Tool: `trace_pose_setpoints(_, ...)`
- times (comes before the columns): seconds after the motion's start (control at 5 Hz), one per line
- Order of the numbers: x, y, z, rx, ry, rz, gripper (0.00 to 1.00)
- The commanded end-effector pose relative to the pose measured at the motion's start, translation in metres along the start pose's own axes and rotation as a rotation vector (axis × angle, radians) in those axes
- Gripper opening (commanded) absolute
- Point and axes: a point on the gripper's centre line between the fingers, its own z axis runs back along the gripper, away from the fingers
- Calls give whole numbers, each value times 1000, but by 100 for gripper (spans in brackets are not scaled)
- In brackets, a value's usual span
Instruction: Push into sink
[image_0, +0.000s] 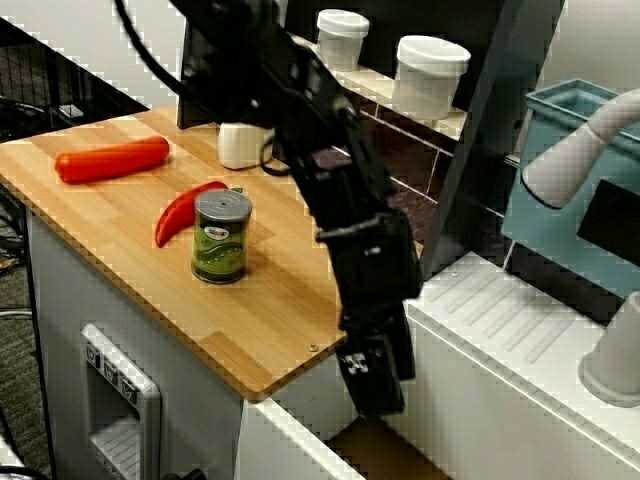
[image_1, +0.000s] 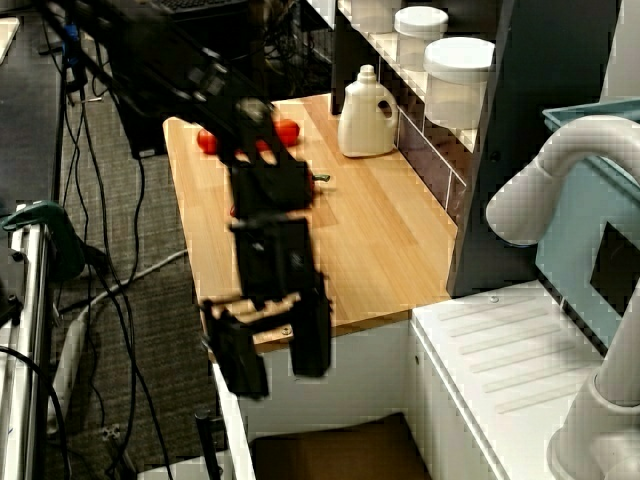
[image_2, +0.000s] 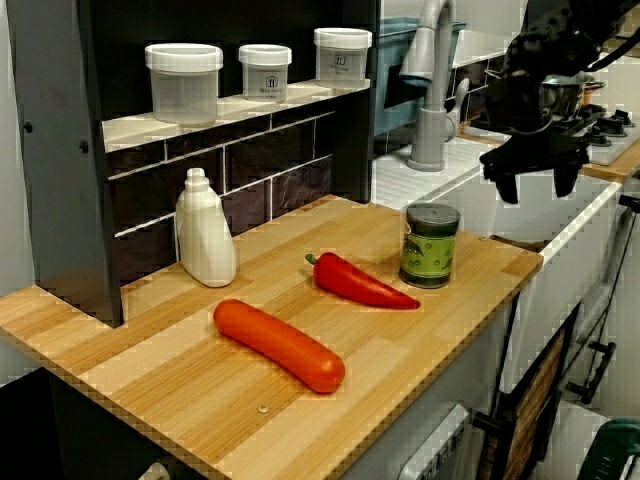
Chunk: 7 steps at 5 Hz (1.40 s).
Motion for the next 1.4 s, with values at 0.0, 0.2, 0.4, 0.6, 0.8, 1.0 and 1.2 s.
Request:
trace_pose_setpoints(0.0,-15,5,71,76,-73,-106,100)
trace_pose_setpoints(0.2,-24,9,98,48,-60,-169,100)
trace_pose_setpoints(0.4,-40,20,125,-23,-34,-244,100)
trace_pose_setpoints(0.6,-49,21,139,-12,-38,-269,100)
trace_pose_setpoints(0.8,-58,27,148,-15,-22,-286,100)
trace_pose_setpoints(1.0,-71,37,155,12,-11,-295,100)
trace_pose_setpoints(1.2,-83,47,165,39,-15,-279,100)
